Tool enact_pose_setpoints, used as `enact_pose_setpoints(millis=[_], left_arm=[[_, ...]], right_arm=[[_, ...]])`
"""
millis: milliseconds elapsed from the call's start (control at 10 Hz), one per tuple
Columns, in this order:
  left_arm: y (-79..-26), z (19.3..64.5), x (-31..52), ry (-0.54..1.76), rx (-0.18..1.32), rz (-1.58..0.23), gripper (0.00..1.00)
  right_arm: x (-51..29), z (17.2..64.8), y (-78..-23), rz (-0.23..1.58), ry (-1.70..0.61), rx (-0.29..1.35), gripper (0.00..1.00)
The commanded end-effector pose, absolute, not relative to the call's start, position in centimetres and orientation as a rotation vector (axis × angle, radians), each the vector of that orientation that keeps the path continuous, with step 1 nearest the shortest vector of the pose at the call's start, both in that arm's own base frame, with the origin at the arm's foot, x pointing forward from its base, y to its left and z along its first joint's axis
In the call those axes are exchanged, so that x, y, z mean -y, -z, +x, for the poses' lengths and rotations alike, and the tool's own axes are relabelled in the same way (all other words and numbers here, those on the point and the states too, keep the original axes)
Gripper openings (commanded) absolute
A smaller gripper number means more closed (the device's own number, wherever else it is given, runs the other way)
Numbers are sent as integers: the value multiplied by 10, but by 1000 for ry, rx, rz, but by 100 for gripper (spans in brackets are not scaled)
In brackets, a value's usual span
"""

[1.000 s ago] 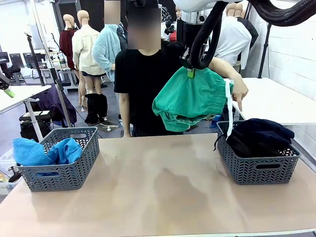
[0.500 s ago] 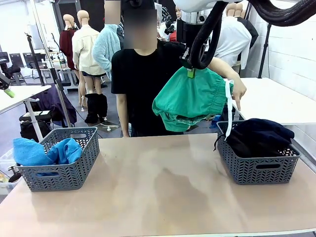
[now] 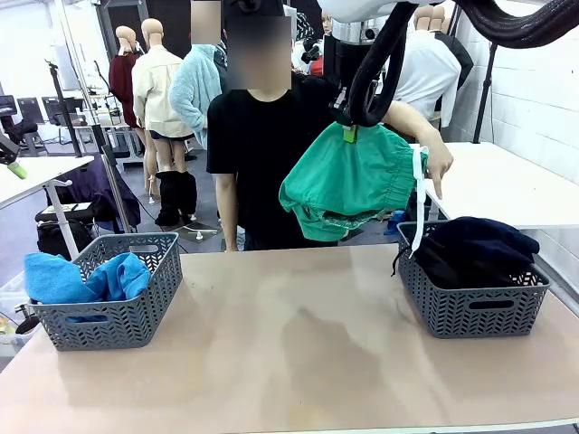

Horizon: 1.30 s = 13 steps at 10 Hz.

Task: Sort the tops and bottoms.
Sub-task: Sort the clothes according to human instructions.

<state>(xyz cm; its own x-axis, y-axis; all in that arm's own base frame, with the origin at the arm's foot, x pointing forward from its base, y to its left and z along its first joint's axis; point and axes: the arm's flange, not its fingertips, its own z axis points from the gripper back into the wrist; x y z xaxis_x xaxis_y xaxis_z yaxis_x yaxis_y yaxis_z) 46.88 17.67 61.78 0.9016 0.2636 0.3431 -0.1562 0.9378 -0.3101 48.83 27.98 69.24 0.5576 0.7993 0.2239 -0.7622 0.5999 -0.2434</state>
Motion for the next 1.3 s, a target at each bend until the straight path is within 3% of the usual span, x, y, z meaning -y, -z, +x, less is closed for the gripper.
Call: enact_pose_setpoints(millis=[0,700,900,1200], left_arm=[[-619,468,-176,-240,393,-255,100],[-619,468,-176,-240,393,-255,100],[-619,468,-176,-240,393,-255,100],[-619,468,-176,-240,393,-255,100]], right_arm=[[-280,488,-692,-123,-924,327,0],[-132,460,-737,-227,-458,513,0],[-90,460,-722,-217,-361,551,0],[-32,459,-682,-220,-291,476,0]])
